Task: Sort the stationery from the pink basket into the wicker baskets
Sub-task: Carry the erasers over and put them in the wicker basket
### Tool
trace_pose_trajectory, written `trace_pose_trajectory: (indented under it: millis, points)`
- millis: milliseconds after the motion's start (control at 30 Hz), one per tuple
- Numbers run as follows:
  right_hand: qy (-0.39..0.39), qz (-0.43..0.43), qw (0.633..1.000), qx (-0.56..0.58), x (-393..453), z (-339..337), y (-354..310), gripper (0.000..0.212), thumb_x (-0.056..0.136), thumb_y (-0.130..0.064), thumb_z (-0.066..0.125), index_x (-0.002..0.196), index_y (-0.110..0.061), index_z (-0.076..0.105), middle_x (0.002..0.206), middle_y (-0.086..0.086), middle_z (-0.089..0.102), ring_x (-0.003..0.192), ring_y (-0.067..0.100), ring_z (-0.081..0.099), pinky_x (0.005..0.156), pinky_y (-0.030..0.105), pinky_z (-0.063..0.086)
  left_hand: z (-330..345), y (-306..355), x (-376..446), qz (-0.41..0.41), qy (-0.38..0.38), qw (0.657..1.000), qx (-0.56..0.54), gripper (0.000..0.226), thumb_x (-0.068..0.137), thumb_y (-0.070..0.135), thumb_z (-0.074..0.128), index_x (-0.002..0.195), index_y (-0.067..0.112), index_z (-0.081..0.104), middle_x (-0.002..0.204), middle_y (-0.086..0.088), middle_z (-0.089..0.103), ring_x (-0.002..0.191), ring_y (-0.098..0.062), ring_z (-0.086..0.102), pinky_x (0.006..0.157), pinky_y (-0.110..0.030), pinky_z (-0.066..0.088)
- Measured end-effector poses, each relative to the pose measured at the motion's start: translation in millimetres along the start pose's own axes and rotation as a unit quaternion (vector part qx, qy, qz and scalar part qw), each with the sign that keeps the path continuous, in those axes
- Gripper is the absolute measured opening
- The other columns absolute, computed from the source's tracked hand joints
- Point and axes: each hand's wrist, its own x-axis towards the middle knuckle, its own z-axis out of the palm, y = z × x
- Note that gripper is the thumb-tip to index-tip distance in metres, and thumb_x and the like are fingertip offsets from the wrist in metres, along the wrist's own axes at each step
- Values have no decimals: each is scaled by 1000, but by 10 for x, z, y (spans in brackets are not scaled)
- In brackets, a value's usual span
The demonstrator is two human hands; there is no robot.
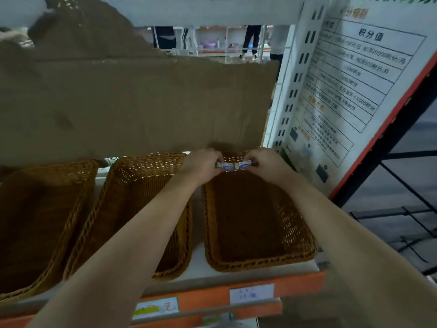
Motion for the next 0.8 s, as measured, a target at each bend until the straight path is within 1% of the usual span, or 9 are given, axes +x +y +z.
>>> trace_pose_trajectory:
  millis: [67,133,200,333,467,567,633,700,800]
  points:
    - [-27,13,999,-23,130,70,34,17,87,-24,65,101,-15,66,98,-1,60,87,11,52,76,25,42,73,2,88,-1,-14,1000,13,26,91,34,58,111,18,62,114,-3,62,105,-21,56,76,-29,38]
    - [-49,23,998,-37,218,124,60,16,87,-25,64,99,-15,65,94,-3,55,88,13,52,73,24,36,133,11,148,8,-29,999,45,29,91,35,58,111,16,63,113,-6,63,106,-23,55,79,-31,40]
    - [-72,33,996,-31,270,175,82,15,87,-27,64,97,-16,65,94,-2,54,90,16,53,74,25,36,170,17,194,13,-39,996,76,31,90,34,58,113,14,63,113,-9,63,108,-25,52,82,-32,40]
    - [-101,39,993,-41,343,244,87,23,90,-28,59,107,-14,64,110,5,59,102,22,56,88,32,44,173,39,275,11,-54,993,104,34,91,35,56,115,13,64,115,-11,63,113,-27,48,88,-33,38]
    - [-106,56,992,-36,384,290,122,23,92,-28,54,108,-14,63,113,8,59,103,24,55,86,32,41,169,81,306,20,-64,988,140,36,92,39,53,116,14,64,117,-8,61,116,-25,45,92,-33,34]
    - [-87,44,995,-34,372,338,159,20,92,-27,54,105,-15,63,112,6,60,101,22,55,80,28,37,181,81,300,26,-57,984,169,37,92,40,52,118,16,62,120,-7,58,118,-25,44,96,-34,33]
    - [-73,30,996,-41,360,360,173,19,93,-27,53,105,-15,63,111,6,58,101,21,54,79,27,36,193,77,291,28,-56,983,172,38,92,41,52,118,14,62,121,-7,58,118,-25,44,95,-34,33]
    - [-69,20,996,-50,349,370,179,21,93,-27,53,106,-13,63,112,6,56,103,22,53,81,29,37,200,77,282,27,-57,984,167,41,92,43,52,118,12,62,121,-8,59,117,-25,45,93,-33,34]
    - [-72,16,996,-44,346,364,172,26,94,-25,53,111,-10,62,117,10,55,109,25,52,91,33,40,205,81,285,28,-58,984,168,37,92,40,53,116,14,62,120,-7,60,117,-25,45,93,-32,35]
